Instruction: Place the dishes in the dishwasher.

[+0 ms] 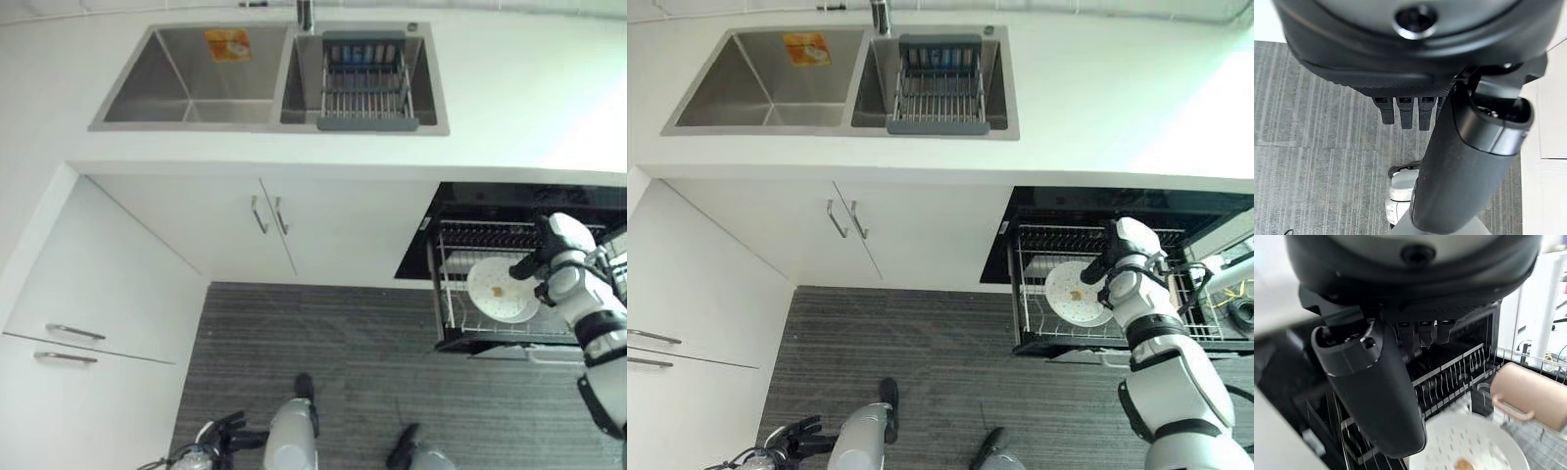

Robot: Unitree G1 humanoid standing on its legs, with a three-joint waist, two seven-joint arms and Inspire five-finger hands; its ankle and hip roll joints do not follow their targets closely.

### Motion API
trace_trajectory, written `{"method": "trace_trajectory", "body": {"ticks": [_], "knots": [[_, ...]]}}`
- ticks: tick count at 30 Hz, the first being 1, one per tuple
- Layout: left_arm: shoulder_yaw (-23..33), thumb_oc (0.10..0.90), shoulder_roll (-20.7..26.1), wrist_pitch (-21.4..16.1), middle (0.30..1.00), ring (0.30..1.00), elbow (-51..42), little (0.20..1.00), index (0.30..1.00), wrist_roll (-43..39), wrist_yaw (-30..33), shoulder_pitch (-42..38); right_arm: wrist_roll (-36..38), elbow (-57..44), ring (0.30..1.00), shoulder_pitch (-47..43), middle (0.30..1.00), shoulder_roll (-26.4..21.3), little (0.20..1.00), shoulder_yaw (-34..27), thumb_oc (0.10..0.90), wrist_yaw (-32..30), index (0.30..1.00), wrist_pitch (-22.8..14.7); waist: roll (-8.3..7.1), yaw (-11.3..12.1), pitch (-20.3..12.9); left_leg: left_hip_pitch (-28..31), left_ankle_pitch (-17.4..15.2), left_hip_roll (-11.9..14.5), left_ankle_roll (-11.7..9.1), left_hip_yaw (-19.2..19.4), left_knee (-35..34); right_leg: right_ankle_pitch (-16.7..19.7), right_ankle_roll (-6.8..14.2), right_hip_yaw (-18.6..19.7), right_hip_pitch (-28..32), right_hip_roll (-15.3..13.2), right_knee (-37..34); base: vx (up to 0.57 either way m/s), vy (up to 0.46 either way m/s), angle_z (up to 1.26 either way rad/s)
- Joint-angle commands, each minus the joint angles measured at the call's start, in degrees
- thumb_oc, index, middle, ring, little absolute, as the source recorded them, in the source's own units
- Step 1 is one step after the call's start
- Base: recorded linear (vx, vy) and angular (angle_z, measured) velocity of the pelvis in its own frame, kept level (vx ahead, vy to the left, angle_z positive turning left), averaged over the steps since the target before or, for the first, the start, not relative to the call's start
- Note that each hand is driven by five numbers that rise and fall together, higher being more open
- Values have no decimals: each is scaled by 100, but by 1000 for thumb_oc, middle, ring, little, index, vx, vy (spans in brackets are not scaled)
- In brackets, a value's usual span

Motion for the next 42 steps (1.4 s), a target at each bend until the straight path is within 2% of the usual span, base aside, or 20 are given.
{"method": "trace_trajectory", "body": {"ticks": [1, 4, 9, 10, 12, 14, 17, 21, 25, 26, 27, 28, 30, 31, 33, 36, 39, 42], "knots": [[-75, 800, 223, 22, 900, 900, 141, 900, 900, 159, 25, 329, -97, -459, 900, 29, 900, -659, 900, -208, 800, -23, 900, -100, 6, 33, -468, 250, -605, 468, -697, -105, 107, -712, 139, 325, -98, -31, 274, 73, 6, -17], [2, 800, 244, 90, 900, 900, 114, 900, 900, 143, 50, 431, 197, -1002, 900, 285, 900, -830, 900, -299, 800, 111, 900, 98, -86, -99, -581, 420, -634, 542, -717, -7, 107, -749, 128, 378, 3, 16, 274, 61, 14, -18], [132, 800, 192, 130, 900, 900, 61, 900, 900, 147, 102, 514, 670, -1819, 900, 1041, 900, -811, 900, -1144, 800, -316, 900, 497, -145, -392, -698, 662, -709, 651, -752, 173, 107, -799, 139, 537, 86, 85, 274, 22, 15, -20], [171, 800, 148, 113, 900, 900, 52, 900, 900, 126, 137, 534, 816, -2055, 900, 1453, 900, -702, 900, -1530, 800, -518, 900, 595, -144, -504, -723, 736, -734, 691, -757, 249, 107, -814, 141, 592, 100, 109, 274, -2, 14, -30], [221, 800, 114, 77, 900, 900, 73, 900, 900, 118, 151, 543, 1021, -2266, 900, 1816, 900, -595, 900, -1867, 800, -641, 900, 723, -139, -594, -744, 790, -751, 729, -766, 332, 107, -818, 144, 594, 113, 114, 274, -1, 5, -25], [285, 800, 78, 62, 900, 900, 116, 900, 900, 97, 176, 535, 1560, -2475, 900, 2317, 900, -367, 900, -2363, 800, -957, 900, 880, -136, -689, -752, 879, -775, 780, -778, 465, 107, -824, 143, 567, 154, 114, 274, 6, -3, -11], [314, 800, 20, 15, 900, 900, 221, 900, 900, 96, 219, 545, 2159, -2407, 900, 2774, 900, -116, 900, -2964, 800, -1348, 900, 870, -125, -799, -763, 968, -798, 835, -789, 599, 107, -833, 133, 552, 190, 122, 274, 11, -14, -34], [289, 800, -99, -62, 900, 900, 442, 900, 900, 89, 299, 527, 3458, -2008, 900, 3110, 900, 372, 900, -3741, 800, -2137, 900, 791, -76, -922, -790, 1053, -827, 861, -806, 680, 107, -857, 115, 654, 206, 169, 274, 15, -13, -25], [202, 800, -213, -98, 900, 900, 540, 900, 900, 180, 356, 492, 4158, -1830, 900, 3231, 900, 880, 900, -3896, 800, -2555, 900, 888, -26, -904, -813, 1087, -819, 890, -830, 724, 107, -851, 91, 606, 235, 160, 274, 3, -8, -3], [182, 800, -219, -100, 900, 900, 546, 900, 900, 176, 361, 487, 4252, -1774, 599, 3232, 599, 938, 599, -3879, 599, -2561, 599, 897, -20, -899, -816, 1096, -819, 894, -829, 731, 107, -851, 82, 599, 243, 160, 274, 0, 0, 0], [171, 800, -234, -94, 900, 900, 553, 900, 900, 190, 367, 468, 4602, -1673, 378, 3246, 378, 1056, 378, -3856, 452, -2561, 378, 924, -3, -890, -826, 1102, -815, 900, -829, 734, 107, -855, 73, 593, 252, 160, 274, 0, 0, 0], [134, 800, -249, -90, 900, 900, 571, 900, 900, 172, 389, 436, 4942, -1522, 300, 3240, 300, 1201, 300, -3851, 400, -2501, 300, 867, 14, -884, -839, 1101, -814, 900, -830, 714, 107, -862, 59, 606, 257, 168, 274, 34, -15, 3], [110, 800, -278, -76, 900, 900, 633, 900, 900, 178, 408, 373, 5797, -1171, 300, 3204, 300, 1436, 300, -3915, 400, -2266, 300, 762, 42, -850, -875, 1104, -817, 890, -826, 679, 107, -884, 39, 606, 286, 176, 274, 44, -11, 7], [69, 800, -298, -68, 900, 900, 682, 900, 900, 162, 427, 335, 6178, -921, 300, 3173, 300, 1591, 300, -3978, 400, -2060, 300, 577, 60, -820, -898, 1101, -819, 884, -823, 657, 107, -897, 26, 593, 306, 178, 274, 40, -7, 8], [42, 800, -333, -82, 900, 900, 750, 900, 900, 155, 445, 316, 6441, -709, 300, 3125, 300, 1743, 300, -4014, 400, -1870, 300, 328, 83, -774, -926, 1098, -819, 870, -821, 624, 107, -915, 8, 568, 336, 181, 274, 51, -1, 8], [27, 800, -360, -109, 900, 900, 859, 900, 900, 126, 437, 314, 7392, -420, 300, 3092, 300, 1988, 300, -4163, 400, -1629, 300, 174, 122, -714, -966, 1089, -819, 849, -830, 577, 107, -936, -12, 514, 376, 176, 274, 51, 2, 4], [43, 800, -424, -112, 900, 900, 1006, 900, 900, 94, 462, 313, 7981, 29, 300, 3074, 300, 2123, 300, -4355, 400, -1404, 300, 66, 163, -655, -1008, 1083, -817, 818, -827, 529, 107, -954, -32, 461, 421, 173, 274, 64, 11, 14], [129, 800, -504, -169, 900, 900, 1191, 900, 900, -67, 524, 354, 8044, 379, 300, 3024, 300, 2157, 300, -4480, 400, -1458, 300, -15, 193, -574, -1045, 1063, -808, 785, -820, 466, 107, -967, -51, 399, 470, 158, 274, 84, 16, 19]]}}
